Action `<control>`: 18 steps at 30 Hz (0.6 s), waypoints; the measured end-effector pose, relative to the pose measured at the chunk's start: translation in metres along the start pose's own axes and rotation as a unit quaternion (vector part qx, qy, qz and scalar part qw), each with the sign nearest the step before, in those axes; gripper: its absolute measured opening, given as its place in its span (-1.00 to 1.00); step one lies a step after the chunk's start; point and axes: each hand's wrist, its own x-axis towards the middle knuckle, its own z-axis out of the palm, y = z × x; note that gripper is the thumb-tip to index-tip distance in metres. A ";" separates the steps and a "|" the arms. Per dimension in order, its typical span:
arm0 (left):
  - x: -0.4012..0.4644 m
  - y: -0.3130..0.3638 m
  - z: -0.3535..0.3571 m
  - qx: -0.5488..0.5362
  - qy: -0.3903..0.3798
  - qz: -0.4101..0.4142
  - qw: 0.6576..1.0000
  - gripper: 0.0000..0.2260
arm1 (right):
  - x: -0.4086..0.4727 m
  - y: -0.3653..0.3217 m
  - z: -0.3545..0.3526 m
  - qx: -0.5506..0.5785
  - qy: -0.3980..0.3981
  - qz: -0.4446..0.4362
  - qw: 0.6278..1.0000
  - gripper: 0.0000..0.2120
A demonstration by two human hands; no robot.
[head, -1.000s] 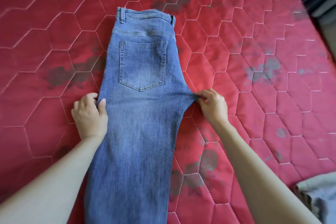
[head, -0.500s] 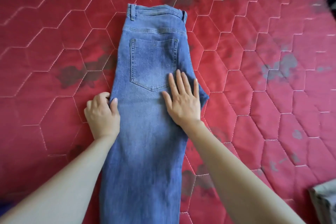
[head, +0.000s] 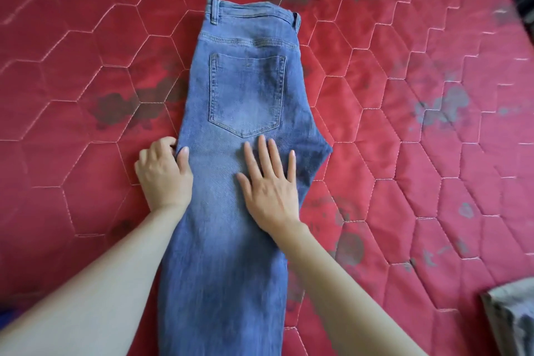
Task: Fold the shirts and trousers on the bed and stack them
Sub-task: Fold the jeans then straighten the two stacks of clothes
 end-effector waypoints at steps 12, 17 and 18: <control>-0.042 -0.004 -0.031 -0.078 -0.070 -0.043 0.994 -0.64 | -0.103 0.016 0.008 0.154 0.042 0.179 0.971 -0.39; -0.113 -0.012 -0.064 -0.149 -0.118 -0.082 0.978 -0.51 | -0.115 -0.010 -0.007 0.370 0.106 0.287 0.877 -0.45; -0.125 -0.015 -0.072 -0.175 -0.115 -0.104 0.972 -0.53 | -0.119 -0.012 -0.009 0.396 0.103 0.314 0.857 -0.47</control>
